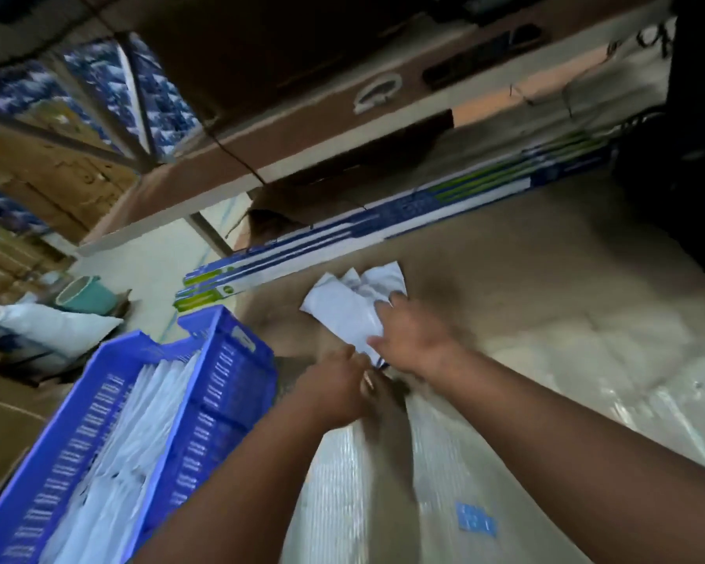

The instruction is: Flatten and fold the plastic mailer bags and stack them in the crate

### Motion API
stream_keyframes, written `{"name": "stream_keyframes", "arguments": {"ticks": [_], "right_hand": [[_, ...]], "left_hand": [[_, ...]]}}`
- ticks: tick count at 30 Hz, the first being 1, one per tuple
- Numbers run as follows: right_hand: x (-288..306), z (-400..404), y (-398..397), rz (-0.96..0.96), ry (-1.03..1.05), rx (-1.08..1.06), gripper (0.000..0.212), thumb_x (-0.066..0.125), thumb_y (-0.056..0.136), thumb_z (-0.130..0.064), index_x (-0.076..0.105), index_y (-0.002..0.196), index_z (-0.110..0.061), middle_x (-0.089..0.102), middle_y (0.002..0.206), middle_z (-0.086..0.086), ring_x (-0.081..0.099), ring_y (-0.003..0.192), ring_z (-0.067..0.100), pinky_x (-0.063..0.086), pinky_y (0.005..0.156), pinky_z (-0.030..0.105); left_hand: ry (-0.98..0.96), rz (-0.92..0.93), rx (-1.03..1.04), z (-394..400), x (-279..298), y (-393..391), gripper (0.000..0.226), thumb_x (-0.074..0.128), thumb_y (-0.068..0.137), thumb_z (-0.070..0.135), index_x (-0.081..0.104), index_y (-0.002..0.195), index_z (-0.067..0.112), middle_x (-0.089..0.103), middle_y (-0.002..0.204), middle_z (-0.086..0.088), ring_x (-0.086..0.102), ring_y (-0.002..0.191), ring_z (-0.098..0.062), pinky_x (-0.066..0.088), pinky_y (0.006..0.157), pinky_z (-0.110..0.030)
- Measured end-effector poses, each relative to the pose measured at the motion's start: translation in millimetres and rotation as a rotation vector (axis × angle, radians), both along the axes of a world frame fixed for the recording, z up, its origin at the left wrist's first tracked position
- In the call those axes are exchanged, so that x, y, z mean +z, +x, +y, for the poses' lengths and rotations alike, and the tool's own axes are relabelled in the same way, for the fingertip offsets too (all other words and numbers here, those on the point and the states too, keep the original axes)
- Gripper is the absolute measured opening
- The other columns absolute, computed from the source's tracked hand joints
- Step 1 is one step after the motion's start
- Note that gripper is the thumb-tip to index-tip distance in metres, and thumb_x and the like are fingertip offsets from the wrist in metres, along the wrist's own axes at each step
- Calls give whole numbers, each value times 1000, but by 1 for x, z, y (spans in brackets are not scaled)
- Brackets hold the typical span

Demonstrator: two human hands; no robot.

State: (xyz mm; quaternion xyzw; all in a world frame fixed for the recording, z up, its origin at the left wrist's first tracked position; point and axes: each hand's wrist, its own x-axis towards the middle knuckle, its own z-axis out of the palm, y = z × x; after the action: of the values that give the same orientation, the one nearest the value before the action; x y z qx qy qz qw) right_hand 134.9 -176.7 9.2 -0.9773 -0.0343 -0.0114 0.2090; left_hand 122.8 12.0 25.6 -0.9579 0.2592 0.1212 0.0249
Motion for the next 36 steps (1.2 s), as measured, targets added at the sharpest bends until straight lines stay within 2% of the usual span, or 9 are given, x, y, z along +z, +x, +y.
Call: {"name": "stream_keyframes", "arguments": {"ticks": [5,10,13,19,23,26,29,32,36], "right_hand": [[-26,36,41,23,-14,-135,68,70,85,-65,58,137,-22,47,142,11,44,131,32,45,106,48],[-38,43,46,-39,-91,-206,35,73,83,-32,70,117,-25,51,129,8,43,126,33,40,104,49],[-34,31,30,-89,1,-136,28,68,88,-32,66,116,-28,60,122,4,53,117,31,43,93,42],[-37,-18,-51,242,595,87,46,81,82,-33,55,121,-38,62,120,-6,62,107,16,53,92,34],[-38,-57,-127,570,582,339,71,90,77,-44,54,137,-49,65,123,-12,64,110,3,51,97,24],[-36,-66,-165,596,422,362,67,87,76,-62,57,135,-49,64,127,-25,58,116,-9,47,98,18],[-36,-57,-184,434,474,172,54,73,77,-77,64,121,-46,70,98,-17,64,93,-6,50,85,24],[-44,-46,-199,270,495,-57,29,61,92,-69,68,100,-42,70,85,-8,65,79,9,53,78,34],[-56,-38,-221,165,374,-166,14,63,99,-50,67,96,-36,66,77,-12,61,74,1,48,68,29]], "left_hand": [[-31,65,88,12,-5,9,47,74,85,44,69,128,27,62,124,0,62,114,-21,50,102,-36],[-103,69,159,26,-7,-6,32,72,86,54,70,114,39,59,121,11,58,116,-14,50,102,-38],[-211,-26,160,31,-3,-24,28,74,92,48,72,115,32,60,119,15,57,114,-9,46,96,-29],[-435,-166,162,54,14,-80,20,62,95,49,72,102,33,63,104,21,63,98,-2,58,81,-32],[-537,-180,83,75,13,-128,11,62,98,44,67,96,34,61,97,21,65,88,-4,56,71,-30],[-533,-160,31,90,-11,-151,18,64,99,47,69,106,32,60,106,20,62,101,-4,54,84,-32],[-492,-174,-41,96,-42,-173,36,63,100,50,68,124,23,60,126,7,58,118,-17,49,102,-39],[-490,-156,-22,87,-57,-197,54,52,103,61,58,143,23,49,149,3,45,140,-18,37,119,-34],[-389,-121,-109,76,-75,-212,75,40,106,66,31,166,22,21,175,1,16,162,-16,17,131,-38]]}}
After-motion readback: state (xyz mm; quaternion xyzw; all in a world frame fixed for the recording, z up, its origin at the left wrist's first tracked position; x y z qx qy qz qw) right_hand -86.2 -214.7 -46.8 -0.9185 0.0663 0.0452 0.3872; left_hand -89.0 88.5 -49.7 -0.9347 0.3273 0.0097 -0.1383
